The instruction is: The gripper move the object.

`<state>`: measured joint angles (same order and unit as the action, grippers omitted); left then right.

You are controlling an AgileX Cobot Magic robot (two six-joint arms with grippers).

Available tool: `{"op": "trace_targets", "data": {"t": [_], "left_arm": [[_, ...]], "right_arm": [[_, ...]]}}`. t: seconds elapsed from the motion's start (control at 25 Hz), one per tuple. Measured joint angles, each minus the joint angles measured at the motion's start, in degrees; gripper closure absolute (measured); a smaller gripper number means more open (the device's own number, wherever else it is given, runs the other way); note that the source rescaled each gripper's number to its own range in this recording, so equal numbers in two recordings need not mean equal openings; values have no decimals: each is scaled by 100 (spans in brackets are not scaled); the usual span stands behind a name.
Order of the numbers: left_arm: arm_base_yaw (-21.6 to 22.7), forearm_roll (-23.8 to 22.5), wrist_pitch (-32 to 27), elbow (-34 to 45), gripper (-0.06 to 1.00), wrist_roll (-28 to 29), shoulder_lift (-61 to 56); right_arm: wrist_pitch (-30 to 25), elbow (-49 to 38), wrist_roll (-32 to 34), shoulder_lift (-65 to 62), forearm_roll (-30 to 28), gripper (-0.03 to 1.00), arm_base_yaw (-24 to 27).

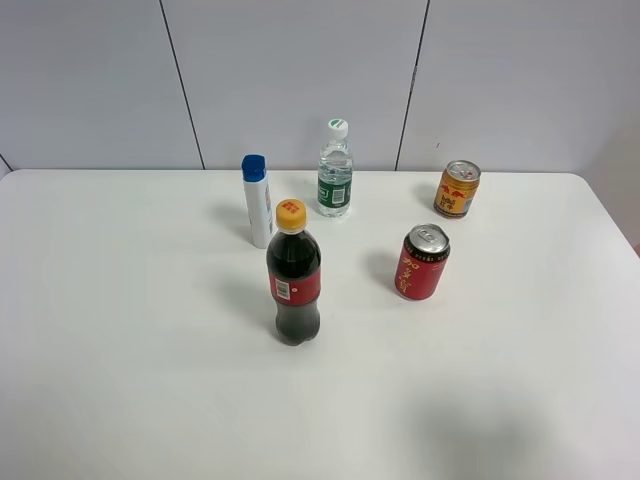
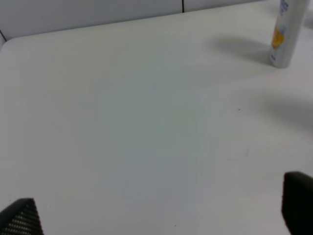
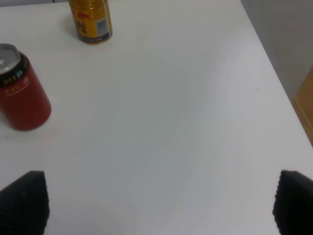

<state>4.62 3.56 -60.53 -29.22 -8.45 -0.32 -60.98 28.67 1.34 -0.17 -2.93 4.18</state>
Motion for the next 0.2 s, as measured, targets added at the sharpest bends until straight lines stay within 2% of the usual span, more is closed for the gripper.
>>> {"op": "trace_targets", "data": {"t": [0.2], "left_arm": [[0, 0, 0, 0, -6, 0, 0]], "right_arm": [[0, 0, 0, 0, 0, 15, 0]]}}
